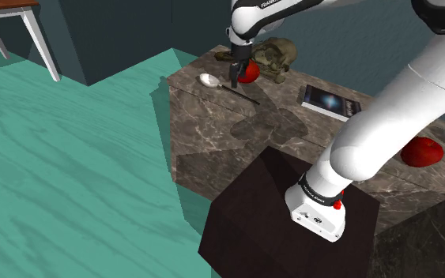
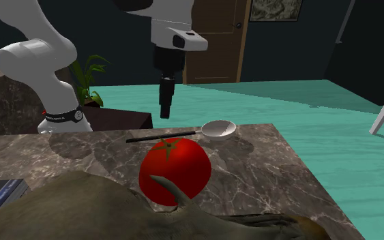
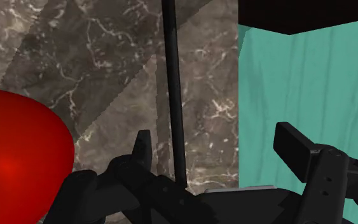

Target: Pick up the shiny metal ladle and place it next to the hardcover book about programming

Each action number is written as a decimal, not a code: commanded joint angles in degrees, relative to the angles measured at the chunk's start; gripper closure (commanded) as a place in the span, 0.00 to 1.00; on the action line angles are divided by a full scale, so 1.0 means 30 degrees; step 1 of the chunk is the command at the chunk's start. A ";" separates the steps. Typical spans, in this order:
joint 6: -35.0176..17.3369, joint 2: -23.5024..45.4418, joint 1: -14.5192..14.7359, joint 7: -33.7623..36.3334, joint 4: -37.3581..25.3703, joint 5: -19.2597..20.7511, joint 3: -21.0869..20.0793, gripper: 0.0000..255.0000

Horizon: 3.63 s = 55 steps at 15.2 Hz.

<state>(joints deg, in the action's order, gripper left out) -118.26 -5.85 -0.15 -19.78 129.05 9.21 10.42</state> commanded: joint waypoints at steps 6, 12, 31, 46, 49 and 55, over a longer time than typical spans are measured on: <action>-0.2000 0.2998 -0.0167 -0.0671 -0.1450 -0.0191 0.0225 0.00; -0.3406 0.3725 -0.0279 -0.0703 -0.0779 -0.0205 0.0308 0.00; -0.2915 0.3414 -0.0267 -0.0732 -0.0963 -0.0186 0.0302 1.00; 0.0812 0.1578 -0.0168 -0.1002 -0.2879 -0.0124 0.0228 1.00; 0.1561 0.1315 -0.0150 -0.1066 -0.3371 -0.0125 0.0208 1.00; 0.1285 -0.1328 -0.0988 -0.2279 -0.0689 0.0692 0.1045 1.00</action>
<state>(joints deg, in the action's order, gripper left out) -114.44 -8.07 -2.56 -25.80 125.42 10.72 13.02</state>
